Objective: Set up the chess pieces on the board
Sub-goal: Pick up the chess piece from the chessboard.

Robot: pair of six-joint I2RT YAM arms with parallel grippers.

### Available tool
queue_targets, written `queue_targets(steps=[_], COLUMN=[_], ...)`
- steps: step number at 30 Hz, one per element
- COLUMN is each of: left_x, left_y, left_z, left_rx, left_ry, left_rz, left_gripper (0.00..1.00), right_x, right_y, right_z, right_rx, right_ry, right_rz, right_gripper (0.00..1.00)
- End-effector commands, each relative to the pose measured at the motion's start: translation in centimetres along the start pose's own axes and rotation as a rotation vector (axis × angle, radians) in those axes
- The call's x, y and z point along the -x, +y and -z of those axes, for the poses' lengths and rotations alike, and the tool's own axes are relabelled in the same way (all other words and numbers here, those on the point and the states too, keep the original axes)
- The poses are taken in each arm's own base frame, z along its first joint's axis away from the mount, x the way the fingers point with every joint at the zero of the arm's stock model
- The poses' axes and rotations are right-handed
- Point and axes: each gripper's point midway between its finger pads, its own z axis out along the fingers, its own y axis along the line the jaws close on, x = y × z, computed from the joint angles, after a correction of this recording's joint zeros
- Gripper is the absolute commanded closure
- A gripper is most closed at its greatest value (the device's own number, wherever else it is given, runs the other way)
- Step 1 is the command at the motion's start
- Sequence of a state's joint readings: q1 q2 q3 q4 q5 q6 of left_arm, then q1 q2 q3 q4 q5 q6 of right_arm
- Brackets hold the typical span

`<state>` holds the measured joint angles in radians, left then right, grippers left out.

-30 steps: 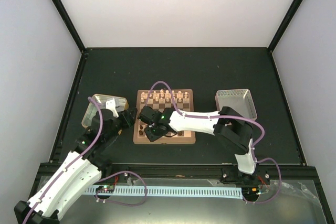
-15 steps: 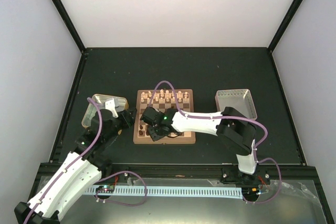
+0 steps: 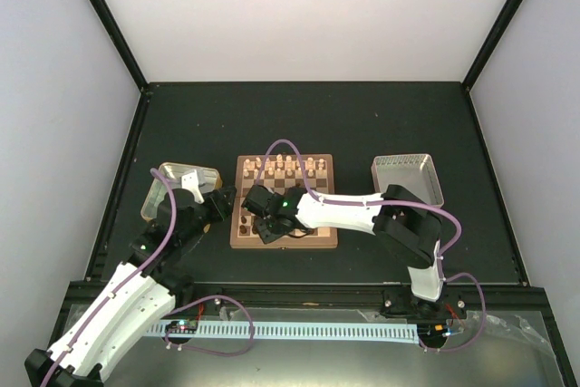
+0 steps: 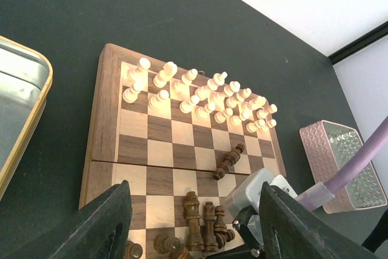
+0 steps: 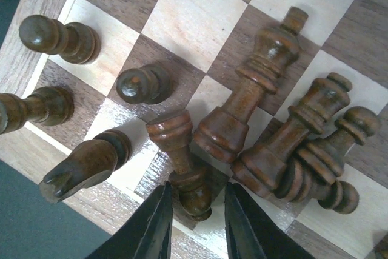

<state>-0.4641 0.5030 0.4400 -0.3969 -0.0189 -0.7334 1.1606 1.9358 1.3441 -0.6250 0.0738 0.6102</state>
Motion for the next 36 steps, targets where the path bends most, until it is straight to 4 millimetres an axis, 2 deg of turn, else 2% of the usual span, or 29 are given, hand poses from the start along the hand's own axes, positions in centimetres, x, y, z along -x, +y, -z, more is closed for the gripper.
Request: queue_targets(steps=[1, 5, 11, 15, 19, 26, 31, 36], left_x=[0.0, -0.1, -0.2, -0.6, -1.1, -2.5, -3.8, -4.2], left_y=[0.1, 0.1, 0.0, -0.1, -0.4, -2.0, -3.3, -4.5], left_z=[0.2, 0.2, 0.1, -0.2, -0.6, -1.4, -2.1, -2.6], left_rx=[-0.005, -0.004, -0.009, -0.02, -0.04, -0.135, -0.22, -0.284], left_ry=[0.002, 0.003, 0.011, 0.031, 0.06, 0.142, 0.21, 0.254], left_rz=[-0.011, -0.01, -0.012, -0.011, -0.008, 0.028, 0.082, 0.098], left_gripper=[0.41, 0.41, 0.4, 0.4, 0.38, 0.33, 0.31, 0.26], right_x=[1.0, 1.0, 1.4, 2.1, 3.4, 5.6, 6.1, 6.1], right_y=[-0.7, -1.9, -3.6, -3.9, -3.5, -2.4, -1.9, -1.4], right_z=[-0.4, -0.1, -0.1, -0.1, 0.6, 3.6, 5.0, 6.1], right_rx=[-0.049, -0.066, -0.062, -0.043, 0.005, 0.15, 0.215, 0.259], right_ry=[-0.042, -0.064, -0.084, -0.101, -0.155, -0.307, -0.37, -0.415], right_rz=[-0.038, -0.084, -0.133, -0.13, -0.09, -0.011, 0.028, 0.062], right_gripper=[0.77, 0.84, 0.87, 0.89, 0.91, 0.93, 0.93, 0.93])
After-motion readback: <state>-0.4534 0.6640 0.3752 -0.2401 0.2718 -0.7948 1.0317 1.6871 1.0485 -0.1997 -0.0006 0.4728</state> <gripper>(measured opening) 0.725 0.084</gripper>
